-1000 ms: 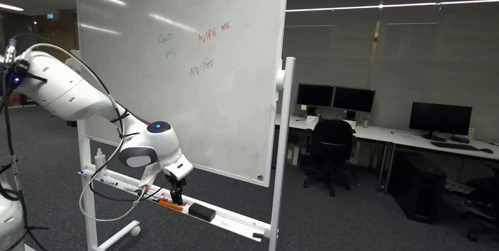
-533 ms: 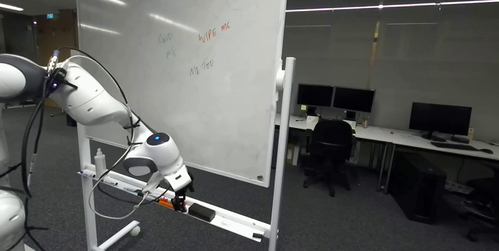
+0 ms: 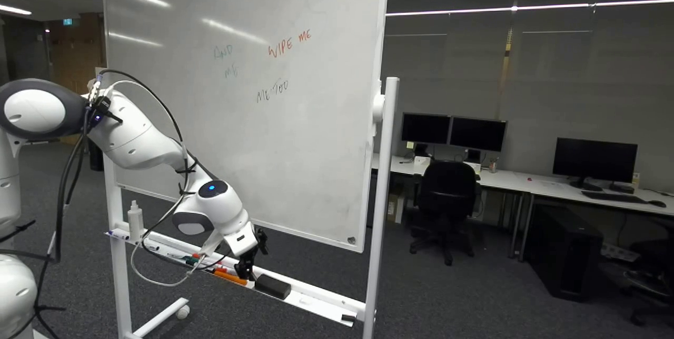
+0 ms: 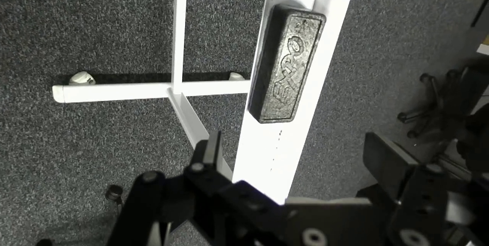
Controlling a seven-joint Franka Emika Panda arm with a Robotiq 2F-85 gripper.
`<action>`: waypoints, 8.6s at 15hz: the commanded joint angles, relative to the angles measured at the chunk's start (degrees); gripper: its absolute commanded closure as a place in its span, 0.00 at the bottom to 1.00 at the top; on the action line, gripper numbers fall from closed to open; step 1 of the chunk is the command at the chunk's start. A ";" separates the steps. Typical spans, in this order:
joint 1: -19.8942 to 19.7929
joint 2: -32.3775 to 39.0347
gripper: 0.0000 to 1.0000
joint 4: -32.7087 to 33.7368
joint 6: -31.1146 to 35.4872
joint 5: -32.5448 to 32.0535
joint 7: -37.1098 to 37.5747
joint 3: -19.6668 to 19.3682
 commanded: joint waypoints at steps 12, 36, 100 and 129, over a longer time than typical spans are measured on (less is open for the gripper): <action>-1.97 14.65 0.00 12.33 -5.99 6.55 -0.70 2.18; -2.97 24.41 0.00 21.56 -10.72 7.34 -1.12 4.94; -4.33 20.58 0.66 16.47 -15.71 -5.79 0.24 3.03; -4.63 19.57 0.00 19.80 -23.52 -10.51 11.52 2.68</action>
